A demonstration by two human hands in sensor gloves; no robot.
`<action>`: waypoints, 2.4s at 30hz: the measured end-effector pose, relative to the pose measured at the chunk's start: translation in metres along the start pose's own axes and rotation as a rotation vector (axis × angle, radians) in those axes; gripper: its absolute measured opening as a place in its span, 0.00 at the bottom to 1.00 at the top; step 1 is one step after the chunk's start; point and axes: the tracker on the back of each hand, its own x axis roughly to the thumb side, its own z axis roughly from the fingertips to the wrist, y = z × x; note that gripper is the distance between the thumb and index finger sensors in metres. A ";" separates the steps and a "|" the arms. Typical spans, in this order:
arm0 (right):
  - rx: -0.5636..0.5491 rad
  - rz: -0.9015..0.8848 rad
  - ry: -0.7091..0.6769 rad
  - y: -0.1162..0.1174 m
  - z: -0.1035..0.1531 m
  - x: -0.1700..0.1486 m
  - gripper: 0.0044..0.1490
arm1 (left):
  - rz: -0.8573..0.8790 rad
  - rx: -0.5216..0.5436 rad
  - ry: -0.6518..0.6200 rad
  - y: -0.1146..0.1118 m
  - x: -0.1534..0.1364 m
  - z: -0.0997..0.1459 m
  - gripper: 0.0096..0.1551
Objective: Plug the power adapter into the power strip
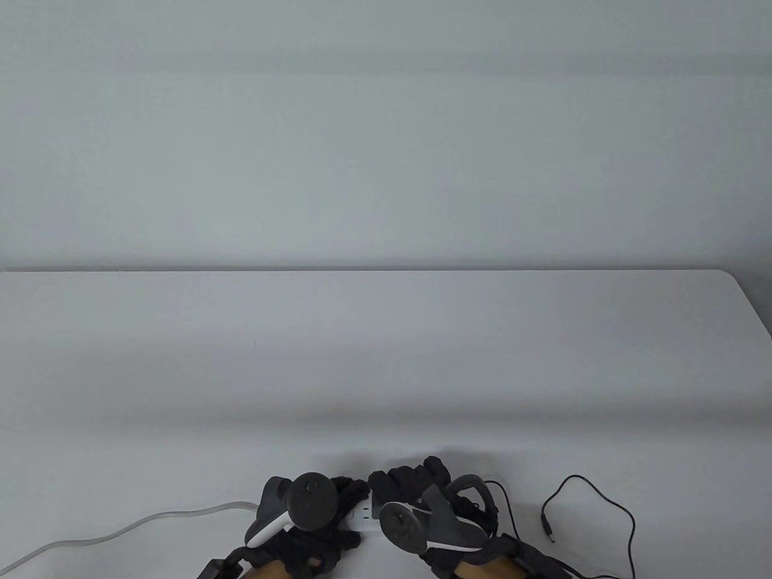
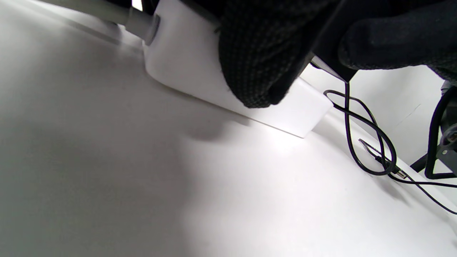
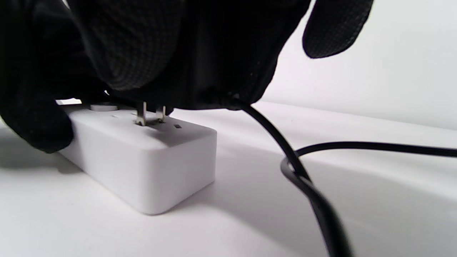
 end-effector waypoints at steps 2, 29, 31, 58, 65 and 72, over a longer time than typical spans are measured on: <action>0.000 0.010 -0.004 -0.001 0.000 0.001 0.43 | -0.002 0.000 0.000 0.000 0.000 0.000 0.48; 0.016 0.114 -0.030 0.007 0.000 0.013 0.43 | -0.019 0.001 0.008 -0.002 0.000 0.000 0.48; 0.031 0.120 -0.038 0.007 0.000 0.011 0.44 | -0.024 -0.009 0.006 -0.001 0.000 0.000 0.48; 0.000 -0.264 0.336 0.015 0.011 -0.117 0.61 | 0.002 0.387 0.452 0.105 -0.109 0.057 0.52; 0.023 -0.239 0.363 0.019 0.011 -0.124 0.61 | -0.031 0.364 0.456 0.102 -0.104 0.054 0.53; 0.066 -0.201 0.385 0.027 0.011 -0.130 0.61 | -0.056 0.295 0.442 0.098 -0.100 0.049 0.53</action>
